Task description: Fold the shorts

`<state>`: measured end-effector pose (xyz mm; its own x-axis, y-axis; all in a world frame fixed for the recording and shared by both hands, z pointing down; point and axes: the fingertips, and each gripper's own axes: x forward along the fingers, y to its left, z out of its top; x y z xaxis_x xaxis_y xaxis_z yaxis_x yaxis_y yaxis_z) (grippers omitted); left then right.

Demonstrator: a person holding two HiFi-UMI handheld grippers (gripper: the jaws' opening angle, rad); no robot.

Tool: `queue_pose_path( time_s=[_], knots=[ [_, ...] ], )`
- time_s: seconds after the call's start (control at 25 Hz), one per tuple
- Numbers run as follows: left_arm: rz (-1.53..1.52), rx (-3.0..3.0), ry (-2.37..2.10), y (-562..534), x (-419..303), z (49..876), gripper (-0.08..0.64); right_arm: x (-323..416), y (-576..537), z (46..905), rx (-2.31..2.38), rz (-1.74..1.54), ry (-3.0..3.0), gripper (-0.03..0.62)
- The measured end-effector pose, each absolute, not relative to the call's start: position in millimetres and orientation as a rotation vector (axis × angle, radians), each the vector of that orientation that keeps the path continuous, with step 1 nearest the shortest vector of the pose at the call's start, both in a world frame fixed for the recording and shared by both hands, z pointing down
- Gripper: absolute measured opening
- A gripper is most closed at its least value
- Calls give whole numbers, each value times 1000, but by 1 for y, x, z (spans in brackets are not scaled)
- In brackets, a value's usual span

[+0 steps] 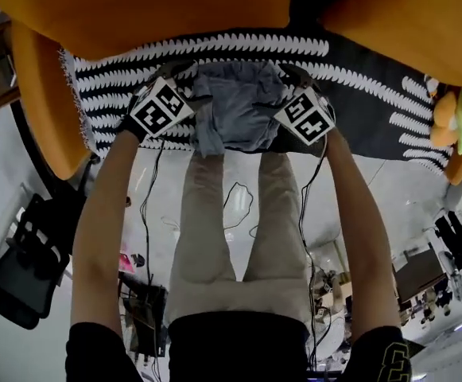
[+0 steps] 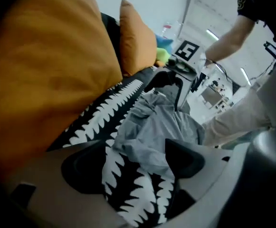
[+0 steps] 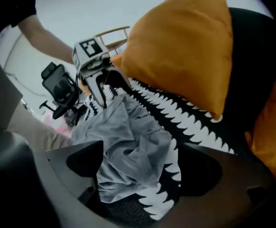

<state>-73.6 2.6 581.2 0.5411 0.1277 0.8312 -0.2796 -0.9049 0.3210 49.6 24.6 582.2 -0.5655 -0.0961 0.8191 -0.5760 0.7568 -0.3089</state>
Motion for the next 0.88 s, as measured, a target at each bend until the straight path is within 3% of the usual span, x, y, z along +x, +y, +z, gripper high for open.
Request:
queue_pose_path(
  time_s=[0.08,0.12,0.16,0.2,0.24,0.52,0.88],
  knots=[
    [1429,2362,-43,1,-61,594,380,57,27,594,404,643,-2033,461],
    [1480,2365,-41,-3,-57,598,379,65,23,593,398,603,-2008,360],
    [1505,2377,-60,-8,-55,600,362,73,16,589,425,575,-1999,205],
    [1499,2393,-88,-13,-55,598,202,78,9,582,472,571,-2006,113],
    [1467,2406,-111,-16,-56,594,50,82,4,573,521,594,-2023,72],
    [1261,2413,-130,-17,-56,526,35,95,14,519,614,797,-2097,49],
    [1172,2605,-212,-26,-39,375,35,119,-1,376,748,632,-2273,48]
  ],
)
